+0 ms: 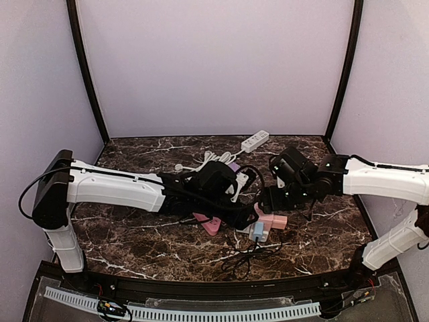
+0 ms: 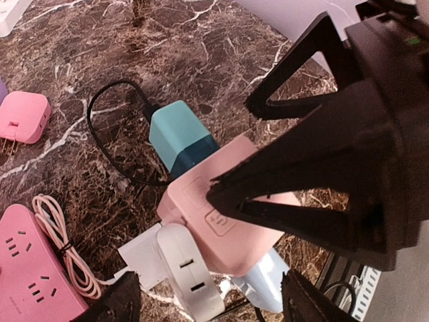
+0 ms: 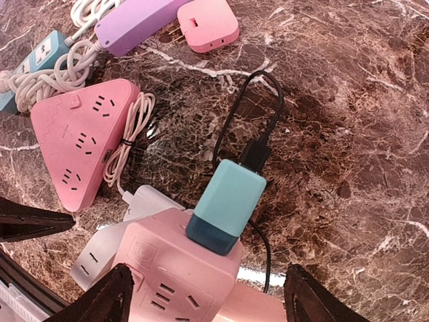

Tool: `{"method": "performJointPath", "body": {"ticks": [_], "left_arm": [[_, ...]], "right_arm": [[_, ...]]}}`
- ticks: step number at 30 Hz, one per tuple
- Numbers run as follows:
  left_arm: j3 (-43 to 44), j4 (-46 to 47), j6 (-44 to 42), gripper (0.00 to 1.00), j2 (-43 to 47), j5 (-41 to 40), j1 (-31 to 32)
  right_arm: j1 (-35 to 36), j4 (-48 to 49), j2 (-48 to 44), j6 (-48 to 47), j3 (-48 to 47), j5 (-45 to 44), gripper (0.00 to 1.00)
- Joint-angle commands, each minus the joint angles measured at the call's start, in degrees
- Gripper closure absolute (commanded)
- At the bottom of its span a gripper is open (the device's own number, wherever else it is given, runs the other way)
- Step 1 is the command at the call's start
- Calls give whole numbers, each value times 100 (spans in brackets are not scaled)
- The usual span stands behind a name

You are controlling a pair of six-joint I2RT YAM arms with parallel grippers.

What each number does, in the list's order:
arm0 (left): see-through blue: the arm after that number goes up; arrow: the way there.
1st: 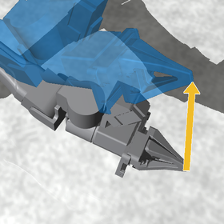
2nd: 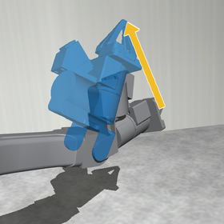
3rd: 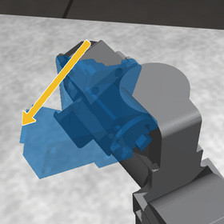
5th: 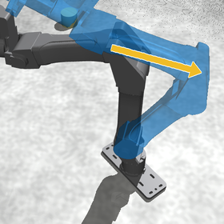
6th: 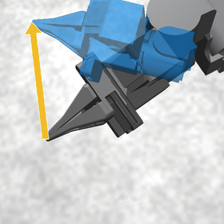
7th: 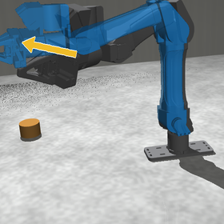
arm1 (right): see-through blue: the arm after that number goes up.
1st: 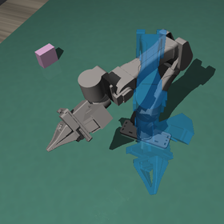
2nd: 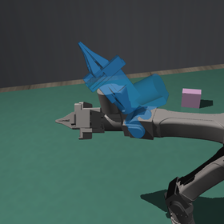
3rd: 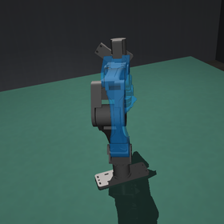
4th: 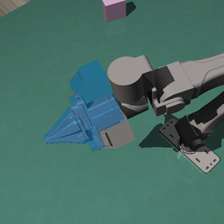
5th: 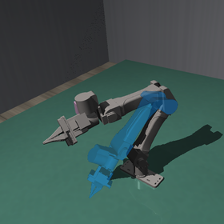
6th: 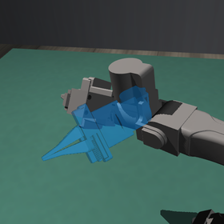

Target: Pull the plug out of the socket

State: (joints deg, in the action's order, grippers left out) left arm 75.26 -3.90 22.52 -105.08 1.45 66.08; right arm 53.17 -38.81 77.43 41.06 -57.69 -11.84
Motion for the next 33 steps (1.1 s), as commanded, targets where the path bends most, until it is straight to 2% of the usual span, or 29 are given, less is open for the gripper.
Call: {"method": "performJointPath", "body": {"ticks": [1,9,19,26,33], "left_arm": [[187,-423,-169,31,-97,-67,-17],[288,-713,-336,39,-192,-451,-17],[401,-779,-364,65,-264,-519,-17],[401,-774,-341,75,-259,-476,-17],[419,-703,-220,92,-242,-430,-17]], "right_arm": [[62,31,-123,63,80,-106,23],[62,36,-97,54,66,-100,23],[62,40,-175,86,91,-106,23],[62,36,-227,87,94,-99,23],[103,-85,-359,223,-13,-67,23]]}}
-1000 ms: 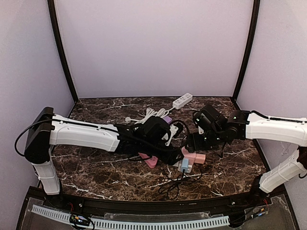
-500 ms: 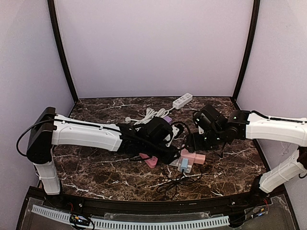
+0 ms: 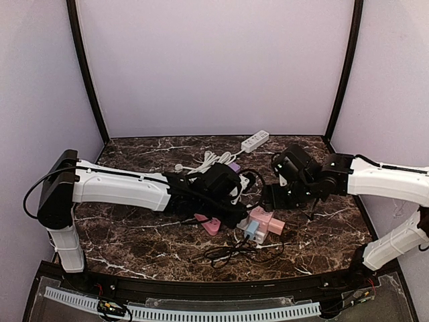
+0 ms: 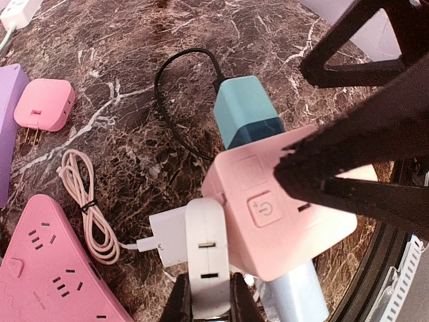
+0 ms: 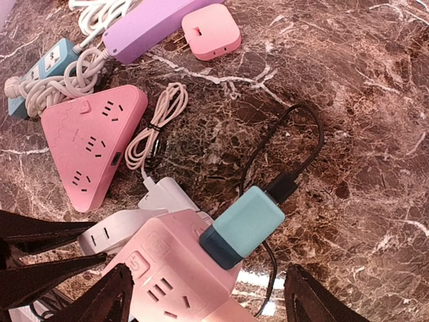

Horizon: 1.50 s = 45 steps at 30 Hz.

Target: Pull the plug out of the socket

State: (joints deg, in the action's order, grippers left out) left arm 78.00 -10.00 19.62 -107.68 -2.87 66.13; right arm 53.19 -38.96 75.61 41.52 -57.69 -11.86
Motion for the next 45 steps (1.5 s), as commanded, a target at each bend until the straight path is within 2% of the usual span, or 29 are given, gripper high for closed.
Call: {"method": "performJointPath", "body": {"ticks": [1,5,10,18,31,41,45], "left_arm": [[141,-78,133,95,36,0,-21],[98,-52,398,99,169,-172,-7],[-92,-80,846,99,491,-627,5],[-347,-262,1300,99,880,-711,5],[-649,-164,1423,99,1320,-781,5],[-708,-38,1371,99,1237,-679,6],[-710,-82,1279,99,1267,-682,5]], "right_arm": [[117,-108,-186,221,-46,-67,23],[205,-278,-196,431,-186,-97,22],[390,-317,-139,589,-298,-129,20],[867,-483,256,667,-733,-479,18],[1116,-211,745,777,-892,-365,20],[1274,263,819,213,-617,-243,18],[1332,183,815,-54,-495,-500,16]]}}
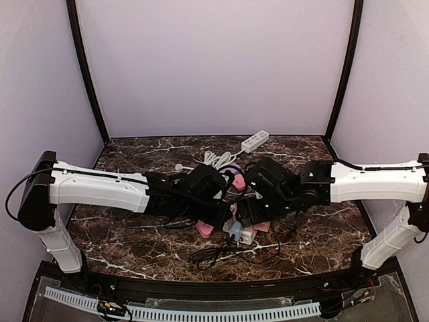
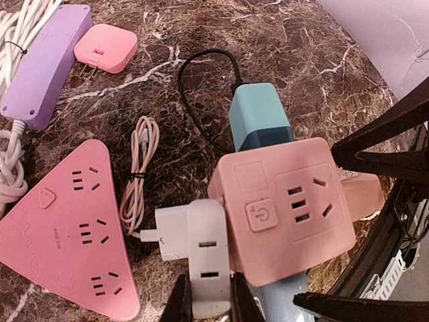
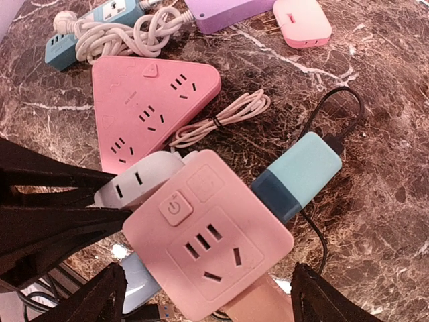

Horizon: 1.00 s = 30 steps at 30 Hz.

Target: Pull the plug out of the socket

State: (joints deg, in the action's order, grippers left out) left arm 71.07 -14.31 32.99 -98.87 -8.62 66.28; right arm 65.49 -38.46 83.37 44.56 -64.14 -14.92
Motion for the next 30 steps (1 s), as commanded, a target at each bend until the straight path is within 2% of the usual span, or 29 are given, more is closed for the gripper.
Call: {"method": "performJointPath", "body": {"ticks": [1,16,24,30], "left_arm": [[-20,343,-75,99,399,-110,-10],[-245,492,-515,99,697,321,-21],[-145,656,-577,99,482,837,-18],[-9,634,-269,99,356,573,-35]], "right_arm": [[104,44,39,-360,166,-279,15],[-16,-900,-236,12,431,-1194,12],[-141,-950,-562,-67,522,-1218,12],[-134,-918,-1108,122,481,-922,12]]}}
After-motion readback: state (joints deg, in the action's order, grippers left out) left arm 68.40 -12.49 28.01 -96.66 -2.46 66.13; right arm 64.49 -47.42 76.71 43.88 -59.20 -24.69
